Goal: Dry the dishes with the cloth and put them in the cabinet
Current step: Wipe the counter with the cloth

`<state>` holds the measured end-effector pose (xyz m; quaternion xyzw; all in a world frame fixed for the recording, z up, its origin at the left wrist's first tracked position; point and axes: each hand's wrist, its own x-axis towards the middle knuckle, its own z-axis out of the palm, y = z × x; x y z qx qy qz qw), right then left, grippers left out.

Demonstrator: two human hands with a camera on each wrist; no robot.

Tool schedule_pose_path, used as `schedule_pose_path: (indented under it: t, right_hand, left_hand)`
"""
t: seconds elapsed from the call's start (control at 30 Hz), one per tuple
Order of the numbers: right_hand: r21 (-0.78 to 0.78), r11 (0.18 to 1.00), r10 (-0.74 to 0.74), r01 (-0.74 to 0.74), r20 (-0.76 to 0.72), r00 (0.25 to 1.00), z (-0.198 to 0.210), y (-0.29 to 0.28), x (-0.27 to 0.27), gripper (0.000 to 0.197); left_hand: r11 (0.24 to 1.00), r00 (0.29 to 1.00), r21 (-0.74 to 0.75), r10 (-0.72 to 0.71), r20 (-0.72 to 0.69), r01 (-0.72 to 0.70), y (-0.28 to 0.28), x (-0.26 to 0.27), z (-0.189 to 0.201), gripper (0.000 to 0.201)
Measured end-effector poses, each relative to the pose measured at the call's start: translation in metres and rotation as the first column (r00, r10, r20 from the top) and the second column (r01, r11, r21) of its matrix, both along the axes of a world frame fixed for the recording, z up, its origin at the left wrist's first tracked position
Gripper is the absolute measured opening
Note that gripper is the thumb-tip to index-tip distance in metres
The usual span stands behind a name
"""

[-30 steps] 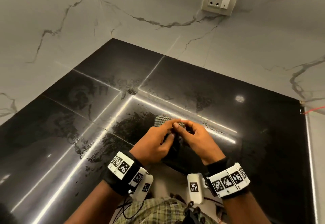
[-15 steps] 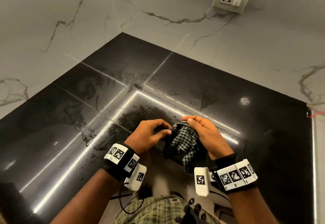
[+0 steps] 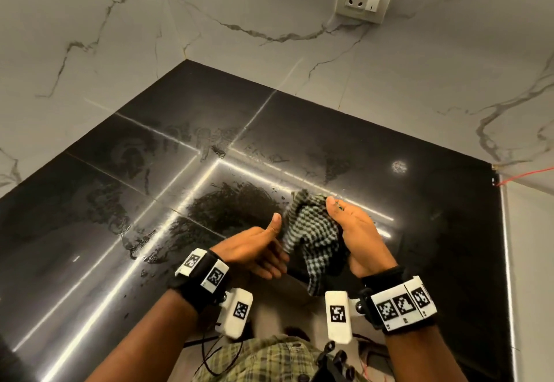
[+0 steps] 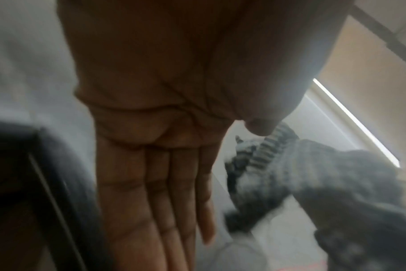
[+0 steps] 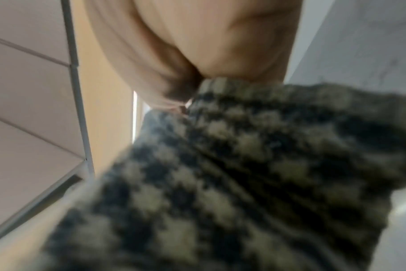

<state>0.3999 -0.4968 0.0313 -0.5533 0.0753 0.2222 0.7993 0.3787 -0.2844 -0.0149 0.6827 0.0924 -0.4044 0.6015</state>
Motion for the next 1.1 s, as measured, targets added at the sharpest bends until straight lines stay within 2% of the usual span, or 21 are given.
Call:
schedule_pose_path:
  t: [0.07, 0.13, 0.2, 0.23, 0.33, 0.47, 0.57, 0.63, 0.73, 0.83, 0.87, 0.93, 0.97, 1.03, 1.1]
  right_hand:
    - [0.181, 0.981, -0.045, 0.065, -0.112, 0.993, 0.006, 0.004, -0.005, 0.039]
    - [0.307, 0.95, -0.007, 0.058, -0.167, 0.986, 0.01, 0.006, -0.01, 0.043]
    - [0.32, 0.947, 0.04, 0.007, -0.142, 0.989, 0.008, 0.005, -0.014, 0.042]
    - [0.291, 0.956, 0.054, -0.015, -0.125, 0.991, 0.007, 0.003, -0.014, 0.039]
    - [0.173, 0.985, -0.001, 0.021, -0.114, 0.994, -0.002, -0.004, -0.011, 0.032]
    - [0.024, 0.993, -0.113, 0.115, -0.08, 0.99, -0.017, -0.005, -0.011, 0.012]
    - [0.054, 0.991, -0.122, 0.125, -0.048, 0.991, -0.027, -0.007, -0.012, 0.021]
    - [0.087, 0.985, -0.157, 0.151, 0.067, 0.985, -0.032, -0.009, -0.012, 0.026]
    - [0.102, 0.982, -0.178, 0.161, 0.198, 0.964, -0.036, -0.01, -0.011, 0.021]
    - [0.109, 0.978, -0.201, 0.18, 0.229, 0.952, -0.043, -0.006, -0.013, 0.01]
    - [0.119, 0.976, -0.205, 0.181, 0.244, 0.948, -0.044, -0.006, -0.014, 0.016]
    - [0.092, 0.978, -0.205, 0.187, 0.268, 0.941, -0.046, -0.011, -0.016, 0.043]
    - [0.078, 0.977, -0.211, 0.196, 0.294, 0.932, -0.046, -0.015, -0.018, 0.044]
    - [0.045, 0.969, -0.241, 0.241, 0.369, 0.898, -0.043, -0.023, -0.022, 0.028]
    - [0.021, 0.964, -0.246, 0.266, 0.455, 0.856, -0.043, -0.032, -0.024, 0.029]
  left_hand:
    - [0.955, 0.99, -0.261, 0.124, -0.073, -0.139, -0.009, -0.004, 0.008, 0.09]
    - [0.827, 0.955, -0.482, 0.285, -0.084, -0.289, -0.014, -0.004, 0.015, 0.07]
    - [0.713, 0.908, -0.61, 0.418, -0.028, -0.347, -0.014, 0.0, 0.018, 0.056]
    - [0.695, 0.89, -0.633, 0.456, 0.024, -0.339, -0.013, 0.002, 0.017, 0.052]
    - [0.75, 0.859, -0.577, 0.489, 0.153, -0.323, -0.006, 0.004, 0.015, 0.055]
    - [0.772, 0.857, -0.504, 0.503, 0.11, -0.388, -0.002, 0.004, 0.016, 0.049]
    - [0.773, 0.861, -0.516, 0.493, 0.123, -0.369, -0.002, 0.003, 0.01, 0.048]
    - [0.766, 0.838, -0.537, 0.515, 0.182, -0.354, -0.001, 0.002, 0.008, 0.053]
    - [0.771, 0.8, -0.552, 0.532, 0.28, -0.319, -0.002, 0.003, 0.006, 0.062]
    - [0.769, 0.78, -0.567, 0.537, 0.321, -0.296, -0.009, 0.004, 0.003, 0.064]
    - [0.77, 0.786, -0.577, 0.523, 0.329, -0.271, -0.011, 0.004, 0.003, 0.062]
    - [0.768, 0.799, -0.603, 0.494, 0.343, -0.216, -0.015, 0.004, 0.004, 0.055]
    - [0.762, 0.8, -0.618, 0.488, 0.349, -0.196, -0.017, 0.003, 0.005, 0.053]
    - [0.764, 0.782, -0.618, 0.496, 0.377, -0.187, -0.023, 0.002, 0.007, 0.049]
    - [0.778, 0.726, -0.593, 0.529, 0.44, -0.207, -0.029, 0.003, 0.009, 0.034]
